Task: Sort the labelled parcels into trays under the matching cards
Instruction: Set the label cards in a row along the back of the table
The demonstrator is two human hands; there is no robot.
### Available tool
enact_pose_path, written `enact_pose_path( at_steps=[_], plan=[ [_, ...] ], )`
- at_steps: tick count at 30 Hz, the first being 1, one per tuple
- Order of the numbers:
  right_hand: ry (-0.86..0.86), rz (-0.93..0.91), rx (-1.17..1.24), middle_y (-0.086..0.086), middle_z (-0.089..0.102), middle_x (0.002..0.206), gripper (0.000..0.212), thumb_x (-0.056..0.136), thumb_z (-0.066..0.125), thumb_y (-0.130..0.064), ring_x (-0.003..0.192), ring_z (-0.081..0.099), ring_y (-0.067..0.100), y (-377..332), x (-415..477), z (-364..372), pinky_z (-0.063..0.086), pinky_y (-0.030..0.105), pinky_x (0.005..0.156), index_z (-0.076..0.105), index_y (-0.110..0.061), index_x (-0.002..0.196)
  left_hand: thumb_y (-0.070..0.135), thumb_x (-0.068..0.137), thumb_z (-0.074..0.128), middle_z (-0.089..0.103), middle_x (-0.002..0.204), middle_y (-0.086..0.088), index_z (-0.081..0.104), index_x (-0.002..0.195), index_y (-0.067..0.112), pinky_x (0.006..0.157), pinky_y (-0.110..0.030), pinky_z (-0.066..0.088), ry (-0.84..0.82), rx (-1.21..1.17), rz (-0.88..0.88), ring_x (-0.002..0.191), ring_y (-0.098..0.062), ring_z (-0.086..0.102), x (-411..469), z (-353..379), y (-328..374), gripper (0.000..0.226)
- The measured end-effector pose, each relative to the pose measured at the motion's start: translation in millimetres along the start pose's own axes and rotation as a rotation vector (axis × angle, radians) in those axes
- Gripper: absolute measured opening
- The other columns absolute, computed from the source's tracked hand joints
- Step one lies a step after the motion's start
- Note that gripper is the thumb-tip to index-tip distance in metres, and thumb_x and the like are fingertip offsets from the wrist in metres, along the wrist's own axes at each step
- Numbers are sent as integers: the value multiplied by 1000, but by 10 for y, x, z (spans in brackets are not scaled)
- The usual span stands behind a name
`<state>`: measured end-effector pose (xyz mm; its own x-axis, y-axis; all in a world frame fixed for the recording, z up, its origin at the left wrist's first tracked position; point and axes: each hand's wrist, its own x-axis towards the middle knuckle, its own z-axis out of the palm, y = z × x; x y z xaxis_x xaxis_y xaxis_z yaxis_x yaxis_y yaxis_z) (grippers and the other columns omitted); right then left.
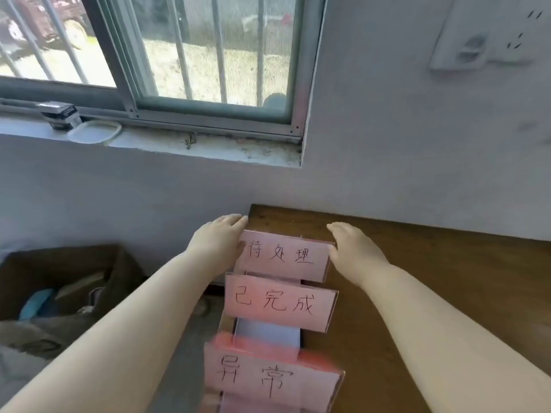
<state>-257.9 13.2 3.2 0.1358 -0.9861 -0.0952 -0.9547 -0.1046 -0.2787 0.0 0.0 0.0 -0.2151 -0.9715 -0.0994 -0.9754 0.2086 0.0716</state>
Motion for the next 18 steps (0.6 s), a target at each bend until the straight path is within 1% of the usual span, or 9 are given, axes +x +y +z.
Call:
enact_pose_path(
  at_steps=[2,3,5,7,10,13,15,18],
  plan=[
    [-46,40,-36,3,31,153,50,98,41,-23,140,28,21,5,120,45,28,36,113,32,-15,146,30,98,44,25,155,4,21,150,22,109,-34,31,-19,-13,9,140,-18,27,154,36,-27,57],
    [-80,56,-60,4,34,151,49,98,42,-24,138,32,23,9,170,78,31,38,112,33,-15,145,30,97,45,32,152,3,26,148,22,106,-34,35,-30,1,18,137,-20,33,223,79,-36,54],
    [-170,79,-96,5,44,143,44,97,44,-26,129,44,26,-13,244,113,40,41,104,42,-15,139,27,96,44,49,136,1,41,138,22,96,-36,44,-92,39,40,122,-23,48,336,133,-45,43],
    [-199,77,-107,4,53,133,37,96,44,-25,117,52,26,-10,295,171,46,42,95,50,-16,131,21,95,42,56,123,0,49,129,22,87,-38,48,-128,58,39,110,-24,55,400,200,-72,35],
    [-187,68,-115,5,57,123,30,97,43,-21,106,56,25,-1,332,199,49,40,86,53,-18,125,16,95,43,56,121,-2,51,129,23,86,-37,48,-156,26,31,110,-24,54,453,219,-116,36],
    [-170,54,-80,4,58,117,26,97,44,-20,100,56,23,51,299,159,49,38,82,55,-19,121,19,97,46,57,123,-4,51,132,25,88,-35,47,-167,21,64,113,-25,53,470,157,-100,36],
    [-136,58,-36,3,59,116,26,97,45,-21,100,56,22,133,275,53,49,37,82,55,-20,121,20,97,46,58,123,-4,52,131,25,89,-36,46,-127,2,88,113,-26,54,503,77,-66,35],
    [-73,52,-13,4,58,123,29,97,47,-22,108,55,24,331,302,-186,46,37,89,56,-19,124,20,97,46,59,122,-7,57,127,19,90,-38,46,-43,-28,131,112,-28,54,610,-107,104,32]
  ],
)
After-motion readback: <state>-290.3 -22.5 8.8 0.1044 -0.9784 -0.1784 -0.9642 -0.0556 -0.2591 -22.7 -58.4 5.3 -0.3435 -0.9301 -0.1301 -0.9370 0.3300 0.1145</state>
